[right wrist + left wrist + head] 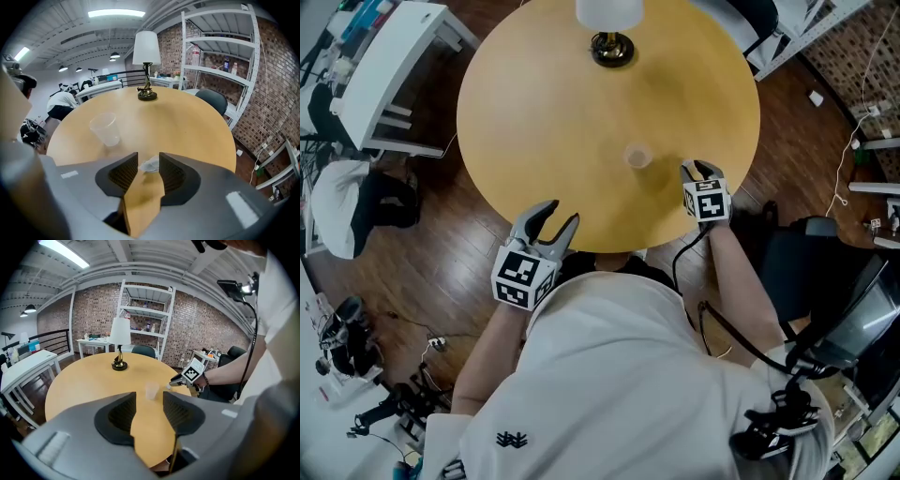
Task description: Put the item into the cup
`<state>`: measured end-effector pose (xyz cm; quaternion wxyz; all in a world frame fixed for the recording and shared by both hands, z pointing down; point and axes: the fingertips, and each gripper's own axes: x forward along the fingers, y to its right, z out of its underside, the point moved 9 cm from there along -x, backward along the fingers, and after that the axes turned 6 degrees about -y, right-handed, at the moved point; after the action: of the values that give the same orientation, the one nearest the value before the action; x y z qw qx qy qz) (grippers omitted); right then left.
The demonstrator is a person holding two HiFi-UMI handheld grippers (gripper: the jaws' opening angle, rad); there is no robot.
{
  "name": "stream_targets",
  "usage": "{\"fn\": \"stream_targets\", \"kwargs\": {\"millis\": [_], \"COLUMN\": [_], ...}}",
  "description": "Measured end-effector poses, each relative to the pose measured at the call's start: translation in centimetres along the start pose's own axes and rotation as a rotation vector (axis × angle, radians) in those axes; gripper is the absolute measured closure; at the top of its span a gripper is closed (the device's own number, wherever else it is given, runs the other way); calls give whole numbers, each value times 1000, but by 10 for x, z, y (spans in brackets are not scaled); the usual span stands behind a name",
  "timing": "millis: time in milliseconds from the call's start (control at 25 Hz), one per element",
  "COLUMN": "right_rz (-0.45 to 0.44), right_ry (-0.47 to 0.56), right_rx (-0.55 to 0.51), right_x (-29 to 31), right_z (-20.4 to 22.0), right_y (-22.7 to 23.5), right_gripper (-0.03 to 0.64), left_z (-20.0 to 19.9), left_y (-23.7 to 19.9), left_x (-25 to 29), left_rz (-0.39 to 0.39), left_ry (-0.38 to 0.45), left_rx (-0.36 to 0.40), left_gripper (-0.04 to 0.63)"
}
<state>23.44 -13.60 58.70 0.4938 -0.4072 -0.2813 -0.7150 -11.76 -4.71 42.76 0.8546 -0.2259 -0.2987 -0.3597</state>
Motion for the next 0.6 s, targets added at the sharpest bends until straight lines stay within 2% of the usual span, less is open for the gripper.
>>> {"fn": "stream_targets", "kwargs": {"millis": [80, 280, 440, 600], "right_rz": [15, 46, 86, 89], "right_ry": [-27, -67, -85, -88], "right_rx": [-15, -42, -42, -32], "right_x": [21, 21, 33, 35], "right_z": [-4, 5, 8, 10], "right_y": [-8, 11, 3, 4], "right_gripper": [472, 495, 536, 554], "left_z": [7, -4, 4, 7], "left_y": [-19, -10, -27, -33], "left_x": [-4, -8, -14, -14], "left_rz": [-3, -13, -13, -10], "left_ry": [-6, -15, -19, -21], "left_rx": [-8, -12, -17, -22], "left_gripper": [433, 433, 433, 433]}}
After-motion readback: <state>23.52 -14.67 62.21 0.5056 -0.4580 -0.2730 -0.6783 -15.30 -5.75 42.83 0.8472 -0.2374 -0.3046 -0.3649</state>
